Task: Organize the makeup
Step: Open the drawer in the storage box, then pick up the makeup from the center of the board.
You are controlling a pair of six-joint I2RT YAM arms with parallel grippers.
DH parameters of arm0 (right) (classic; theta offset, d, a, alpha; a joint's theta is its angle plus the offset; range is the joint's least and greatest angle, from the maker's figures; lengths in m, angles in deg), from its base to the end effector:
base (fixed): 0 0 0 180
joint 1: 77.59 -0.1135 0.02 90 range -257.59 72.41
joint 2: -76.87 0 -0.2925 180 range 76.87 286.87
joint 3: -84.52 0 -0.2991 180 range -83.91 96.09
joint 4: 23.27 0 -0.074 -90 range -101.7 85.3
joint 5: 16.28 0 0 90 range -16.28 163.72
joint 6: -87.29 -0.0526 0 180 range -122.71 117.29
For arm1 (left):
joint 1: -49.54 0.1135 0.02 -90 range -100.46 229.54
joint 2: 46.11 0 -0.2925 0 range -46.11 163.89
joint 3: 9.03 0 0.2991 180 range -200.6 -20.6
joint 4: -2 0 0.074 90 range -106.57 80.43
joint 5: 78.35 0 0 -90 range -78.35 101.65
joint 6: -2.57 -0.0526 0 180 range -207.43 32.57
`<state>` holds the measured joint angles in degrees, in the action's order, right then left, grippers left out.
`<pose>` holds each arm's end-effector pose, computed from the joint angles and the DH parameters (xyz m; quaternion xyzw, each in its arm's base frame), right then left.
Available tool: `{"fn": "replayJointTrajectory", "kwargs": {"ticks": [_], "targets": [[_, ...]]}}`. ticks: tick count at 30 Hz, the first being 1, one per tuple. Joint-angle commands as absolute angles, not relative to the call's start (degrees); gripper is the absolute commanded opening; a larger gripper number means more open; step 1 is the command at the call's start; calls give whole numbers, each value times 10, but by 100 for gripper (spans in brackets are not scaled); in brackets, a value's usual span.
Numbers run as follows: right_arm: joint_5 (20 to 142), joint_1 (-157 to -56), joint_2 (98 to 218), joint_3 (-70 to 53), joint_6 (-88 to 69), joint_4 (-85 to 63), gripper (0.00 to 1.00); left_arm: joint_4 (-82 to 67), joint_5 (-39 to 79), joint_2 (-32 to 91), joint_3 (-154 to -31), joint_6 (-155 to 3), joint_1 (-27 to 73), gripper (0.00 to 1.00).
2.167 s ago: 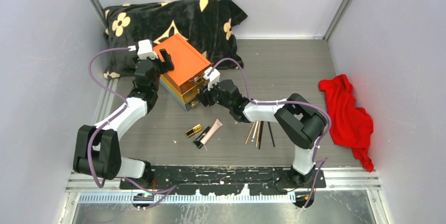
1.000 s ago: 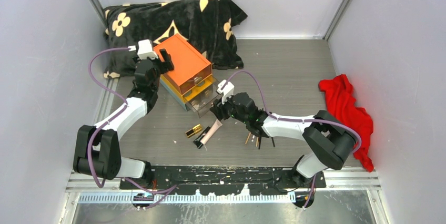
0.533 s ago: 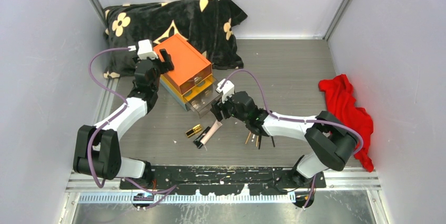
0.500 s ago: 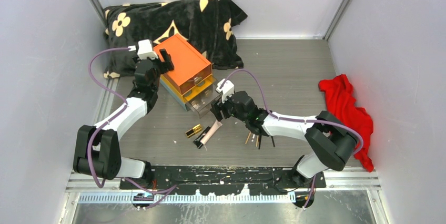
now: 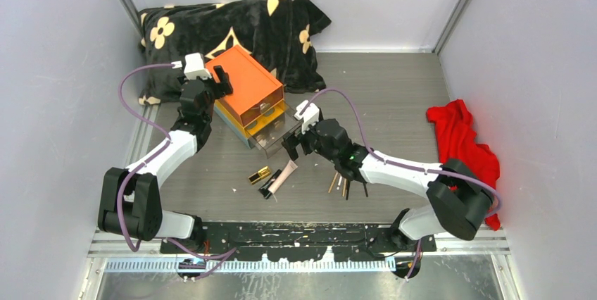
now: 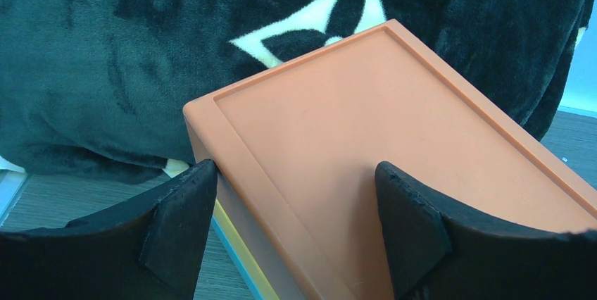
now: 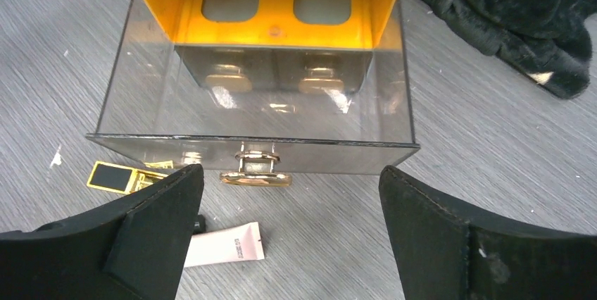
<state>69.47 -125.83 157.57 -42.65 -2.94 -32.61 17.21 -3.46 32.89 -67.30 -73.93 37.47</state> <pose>0.2407 0.2637 0.2221 -0.3102 0.7498 0.2121 0.5446 0.3629 -0.0636 0.2828 -0.0975 0.7327 -0.0525 0.6714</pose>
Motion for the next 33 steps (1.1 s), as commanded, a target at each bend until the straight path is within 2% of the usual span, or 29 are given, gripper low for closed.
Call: {"fn": "replayJointTrajectory", "kwargs": {"ticks": [1,6,15,21,27,33], "targets": [[669,-1257,1533,-403,-19,-324,100,4,38,370,-640,-766,360,79],[620,-1257,1505,-391,-26,-291,100,4,38,370,-640,-766,359,79],[457,-1256,1480,-377,-80,-212,100,4,39,371,-640,-766,360,79],[464,-1255,1431,-433,-71,-231,99,4,40,370,-639,-767,359,79],[450,-1257,1416,-424,-156,-149,87,4,40,369,-639,-766,359,79],[443,-1303,1449,-448,-229,-132,85,4,40,370,-639,-767,360,79]]}}
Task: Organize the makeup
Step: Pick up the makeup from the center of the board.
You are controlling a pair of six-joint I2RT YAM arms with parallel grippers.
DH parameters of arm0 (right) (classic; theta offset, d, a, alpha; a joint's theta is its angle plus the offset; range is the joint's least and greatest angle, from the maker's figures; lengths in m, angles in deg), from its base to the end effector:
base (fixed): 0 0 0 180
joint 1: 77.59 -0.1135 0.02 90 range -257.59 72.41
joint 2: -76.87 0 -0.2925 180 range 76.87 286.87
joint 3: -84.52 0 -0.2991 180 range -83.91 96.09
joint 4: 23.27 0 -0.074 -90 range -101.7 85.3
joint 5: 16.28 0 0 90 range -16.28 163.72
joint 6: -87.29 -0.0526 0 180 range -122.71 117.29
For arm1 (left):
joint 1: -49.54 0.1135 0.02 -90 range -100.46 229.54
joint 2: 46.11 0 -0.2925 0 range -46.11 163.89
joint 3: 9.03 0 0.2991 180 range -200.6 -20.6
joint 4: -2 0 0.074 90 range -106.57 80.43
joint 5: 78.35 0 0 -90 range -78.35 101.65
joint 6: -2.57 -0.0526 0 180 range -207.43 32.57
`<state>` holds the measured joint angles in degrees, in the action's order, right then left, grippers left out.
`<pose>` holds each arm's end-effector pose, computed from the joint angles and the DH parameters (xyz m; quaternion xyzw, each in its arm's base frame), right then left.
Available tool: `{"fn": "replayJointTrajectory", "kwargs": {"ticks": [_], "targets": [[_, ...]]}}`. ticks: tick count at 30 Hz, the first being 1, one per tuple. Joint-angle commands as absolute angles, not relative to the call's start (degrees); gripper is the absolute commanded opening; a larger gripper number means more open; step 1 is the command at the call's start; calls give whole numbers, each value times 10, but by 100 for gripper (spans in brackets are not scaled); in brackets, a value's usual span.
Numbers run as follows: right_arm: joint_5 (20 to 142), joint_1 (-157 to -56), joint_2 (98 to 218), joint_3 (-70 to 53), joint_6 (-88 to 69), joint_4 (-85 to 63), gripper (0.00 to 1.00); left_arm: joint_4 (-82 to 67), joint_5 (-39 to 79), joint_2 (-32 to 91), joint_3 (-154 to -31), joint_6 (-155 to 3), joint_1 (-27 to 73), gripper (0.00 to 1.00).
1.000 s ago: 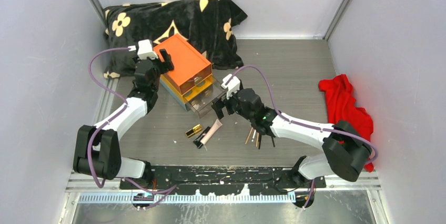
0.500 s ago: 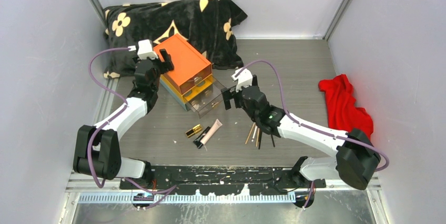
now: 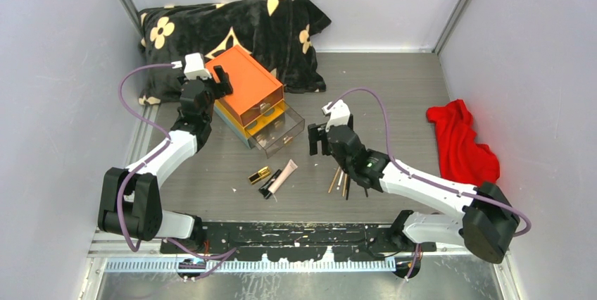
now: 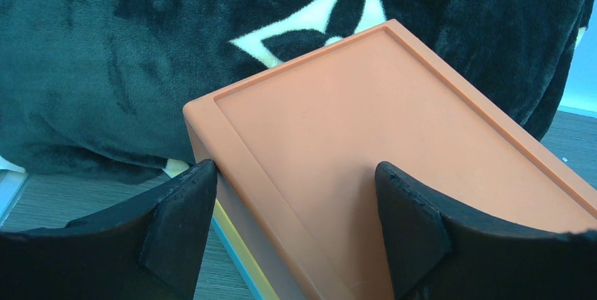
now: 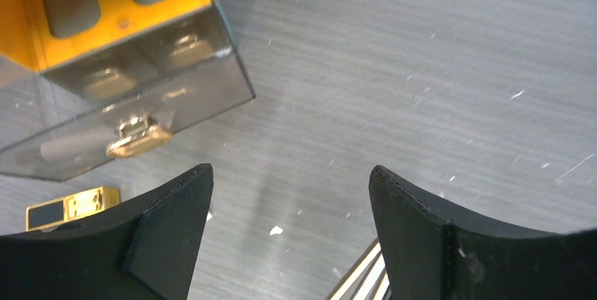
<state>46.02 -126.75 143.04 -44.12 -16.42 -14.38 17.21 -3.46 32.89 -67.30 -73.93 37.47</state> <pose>0.2156 0.2120 0.2561 -0.1228 0.8142 0.1059 0.5575 0.3629 -0.0636 0.2828 -0.0975 0.7327 -0.0525 0.6714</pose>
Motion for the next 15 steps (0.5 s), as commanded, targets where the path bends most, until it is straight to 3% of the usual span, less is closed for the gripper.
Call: {"fn": "replayJointTrajectory", "kwargs": {"ticks": [1,5,15], "targets": [[432,-1322,1458,-446,-233,-135,85,4,41,370,-639,-766,359,79],[367,-1397,1503,-420,-271,-123,87,4,41,370,-639,-767,359,79],[222,-1517,1599,-366,-529,-107,87,5,44,369,-638,-767,360,79]]}}
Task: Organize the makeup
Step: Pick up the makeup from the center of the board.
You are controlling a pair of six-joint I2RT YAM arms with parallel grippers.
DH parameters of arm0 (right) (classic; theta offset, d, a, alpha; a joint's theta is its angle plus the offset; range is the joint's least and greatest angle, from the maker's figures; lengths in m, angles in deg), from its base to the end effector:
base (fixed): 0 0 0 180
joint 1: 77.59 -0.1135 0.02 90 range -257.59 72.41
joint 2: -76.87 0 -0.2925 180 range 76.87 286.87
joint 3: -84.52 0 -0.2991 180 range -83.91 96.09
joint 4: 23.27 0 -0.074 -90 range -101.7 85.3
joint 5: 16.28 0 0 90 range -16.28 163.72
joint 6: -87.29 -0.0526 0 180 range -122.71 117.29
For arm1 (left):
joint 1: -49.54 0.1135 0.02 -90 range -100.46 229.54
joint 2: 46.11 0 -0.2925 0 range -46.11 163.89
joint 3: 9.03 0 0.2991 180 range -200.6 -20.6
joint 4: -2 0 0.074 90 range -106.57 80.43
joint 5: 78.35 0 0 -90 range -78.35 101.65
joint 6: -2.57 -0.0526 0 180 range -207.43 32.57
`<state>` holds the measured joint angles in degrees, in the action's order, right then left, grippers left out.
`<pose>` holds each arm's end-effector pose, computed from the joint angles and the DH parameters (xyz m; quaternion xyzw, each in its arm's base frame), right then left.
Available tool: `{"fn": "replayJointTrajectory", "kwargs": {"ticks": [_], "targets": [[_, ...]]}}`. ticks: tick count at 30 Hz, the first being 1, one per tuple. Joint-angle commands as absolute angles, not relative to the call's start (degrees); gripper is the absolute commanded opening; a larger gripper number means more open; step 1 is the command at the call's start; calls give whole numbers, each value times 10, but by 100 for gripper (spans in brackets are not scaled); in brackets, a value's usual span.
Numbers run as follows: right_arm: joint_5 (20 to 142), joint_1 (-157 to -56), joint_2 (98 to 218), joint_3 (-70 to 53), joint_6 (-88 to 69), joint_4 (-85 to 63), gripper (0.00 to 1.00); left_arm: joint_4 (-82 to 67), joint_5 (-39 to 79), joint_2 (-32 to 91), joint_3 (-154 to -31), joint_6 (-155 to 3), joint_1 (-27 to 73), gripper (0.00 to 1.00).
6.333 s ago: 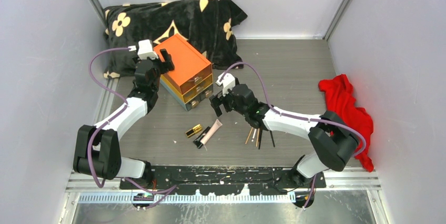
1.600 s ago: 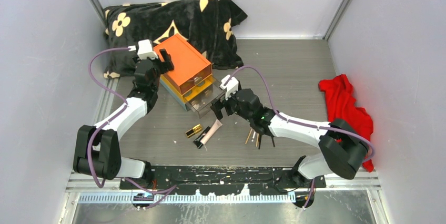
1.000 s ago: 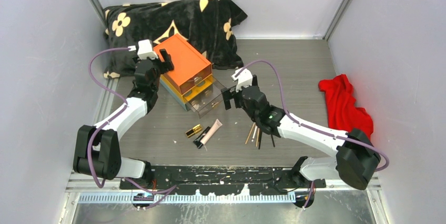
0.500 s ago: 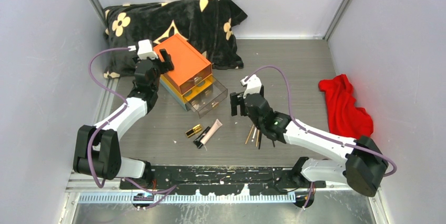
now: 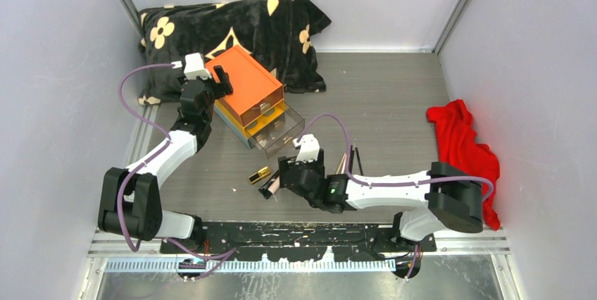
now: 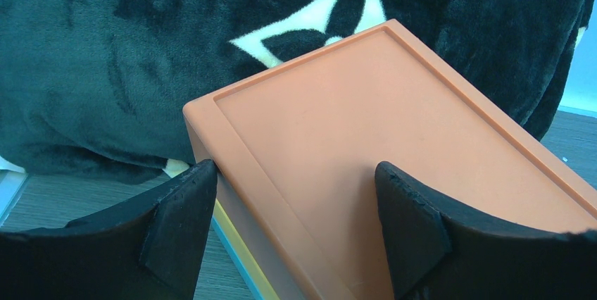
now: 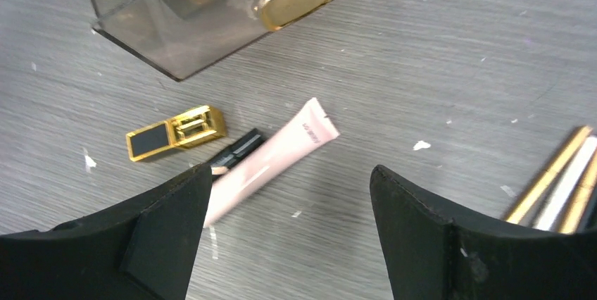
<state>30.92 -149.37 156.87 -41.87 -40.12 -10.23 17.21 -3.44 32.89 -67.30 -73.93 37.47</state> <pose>0.1353 0.2967 0.1971 -0.0998 0.8503 0.1330 0.4993 0.3629 -0.0636 0.2828 -0.0974 0.7328 -0.0527 0.6714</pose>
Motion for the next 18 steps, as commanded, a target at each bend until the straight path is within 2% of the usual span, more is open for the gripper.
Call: {"fn": "replayJointTrajectory", "kwargs": {"ticks": [1,4,9,18], "targets": [[217,-1522,1612,-355,-542,-102,87,5,44,369,-638,-767,359,79],[201,-1531,1666,-304,-576,-67,87,4,45,367,-637,-767,359,79],[171,-1533,1733,-226,-701,80,90,6,46,364,-633,-765,360,79],[198,-1532,1708,-312,-838,83,82,2,45,367,-637,-765,359,79]]}}
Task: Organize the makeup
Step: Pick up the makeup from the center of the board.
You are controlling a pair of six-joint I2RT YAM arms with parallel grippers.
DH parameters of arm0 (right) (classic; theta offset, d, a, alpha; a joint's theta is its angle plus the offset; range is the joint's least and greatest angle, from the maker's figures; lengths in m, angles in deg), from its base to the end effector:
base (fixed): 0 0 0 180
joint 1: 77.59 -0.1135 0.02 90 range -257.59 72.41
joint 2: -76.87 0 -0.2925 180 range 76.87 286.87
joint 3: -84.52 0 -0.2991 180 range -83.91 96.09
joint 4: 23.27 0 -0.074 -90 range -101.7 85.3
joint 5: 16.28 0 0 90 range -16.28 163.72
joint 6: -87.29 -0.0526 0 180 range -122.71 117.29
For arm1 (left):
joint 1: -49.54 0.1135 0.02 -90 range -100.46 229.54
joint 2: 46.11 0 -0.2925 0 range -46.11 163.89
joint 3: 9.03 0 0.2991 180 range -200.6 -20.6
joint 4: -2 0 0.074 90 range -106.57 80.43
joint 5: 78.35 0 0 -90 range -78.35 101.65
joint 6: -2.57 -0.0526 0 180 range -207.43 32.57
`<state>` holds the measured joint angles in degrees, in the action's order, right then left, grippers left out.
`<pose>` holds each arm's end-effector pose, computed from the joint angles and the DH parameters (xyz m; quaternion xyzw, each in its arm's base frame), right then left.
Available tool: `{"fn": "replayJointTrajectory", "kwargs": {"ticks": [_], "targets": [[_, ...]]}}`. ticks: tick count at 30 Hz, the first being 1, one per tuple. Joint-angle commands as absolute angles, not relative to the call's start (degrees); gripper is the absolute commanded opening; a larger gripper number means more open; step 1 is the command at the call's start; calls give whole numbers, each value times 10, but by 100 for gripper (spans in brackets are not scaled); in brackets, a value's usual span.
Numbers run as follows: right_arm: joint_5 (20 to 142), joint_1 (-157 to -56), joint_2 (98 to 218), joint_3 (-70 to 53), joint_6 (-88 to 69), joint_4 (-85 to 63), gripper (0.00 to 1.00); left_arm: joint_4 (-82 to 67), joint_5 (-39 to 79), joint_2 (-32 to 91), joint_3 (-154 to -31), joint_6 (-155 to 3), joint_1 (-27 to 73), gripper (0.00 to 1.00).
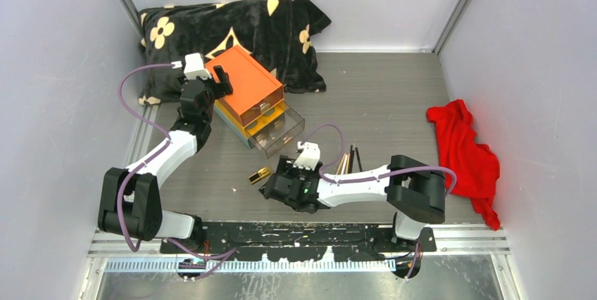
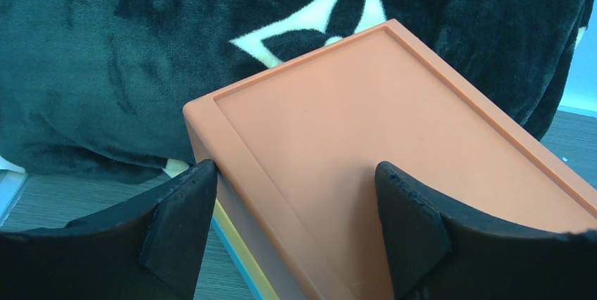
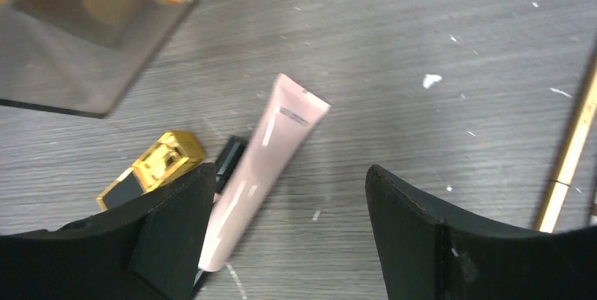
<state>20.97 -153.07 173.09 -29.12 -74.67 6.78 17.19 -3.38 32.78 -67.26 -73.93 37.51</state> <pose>0.1318 0.3420 0.1638 0.0887 0.8683 0.1030 0.4770 0.3625 -0.0633 0.2831 -0.0974 0.7325 -0.0529 0.6717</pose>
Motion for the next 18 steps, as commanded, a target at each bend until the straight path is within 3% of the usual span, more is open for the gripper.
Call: {"fn": "replayJointTrajectory", "kwargs": {"ticks": [1,18], "targets": [[204,-1533,1713,-313,-839,81,82,3,45,367,-637,-765,359,78],[230,-1533,1800,-235,-749,117,83,2,45,367,-637,-765,359,79]]}}
